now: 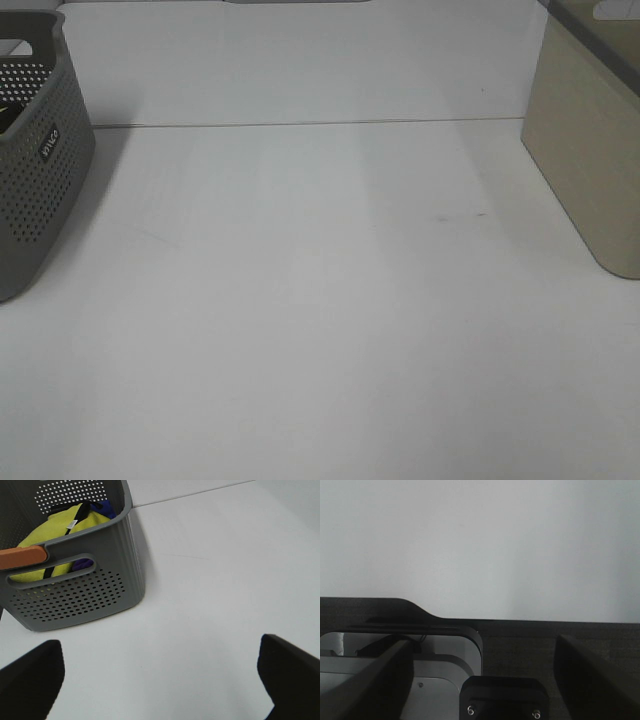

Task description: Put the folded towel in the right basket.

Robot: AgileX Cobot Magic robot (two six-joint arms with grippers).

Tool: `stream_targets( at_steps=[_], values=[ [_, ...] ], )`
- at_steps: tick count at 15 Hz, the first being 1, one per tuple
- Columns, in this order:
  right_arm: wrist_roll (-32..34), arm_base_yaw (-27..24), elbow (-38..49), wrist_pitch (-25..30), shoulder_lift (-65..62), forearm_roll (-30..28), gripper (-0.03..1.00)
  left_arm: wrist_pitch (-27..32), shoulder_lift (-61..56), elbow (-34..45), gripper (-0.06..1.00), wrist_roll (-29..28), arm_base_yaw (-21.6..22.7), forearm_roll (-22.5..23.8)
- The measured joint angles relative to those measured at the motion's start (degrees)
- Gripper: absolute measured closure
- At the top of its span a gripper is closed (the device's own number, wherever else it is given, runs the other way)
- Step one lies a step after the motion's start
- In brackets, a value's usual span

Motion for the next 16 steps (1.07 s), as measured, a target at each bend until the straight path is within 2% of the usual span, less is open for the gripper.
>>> stream_targets(
  at_steps=[3,5,10,16],
  values=[
    [0.0,0.0,7.8,-4.1,-16.0,0.0,0.25,0.0,0.0,0.0,-0.04,0.0,0.0,0.0],
    [-0.4,0.0,9.1,-7.2,-23.9,-0.2,0.25,0.0,0.0,0.0,-0.04,0.0,0.0,0.0],
    [-2.1,0.0,9.7,-7.9,-43.8,-0.9,0.25,0.0,0.0,0.0,-0.04,0.0,0.0,0.0],
    [-2.1,0.0,9.9,-7.8,-46.6,-0.9,0.25,0.0,0.0,0.0,-0.04,0.0,0.0,0.0]
  ],
)
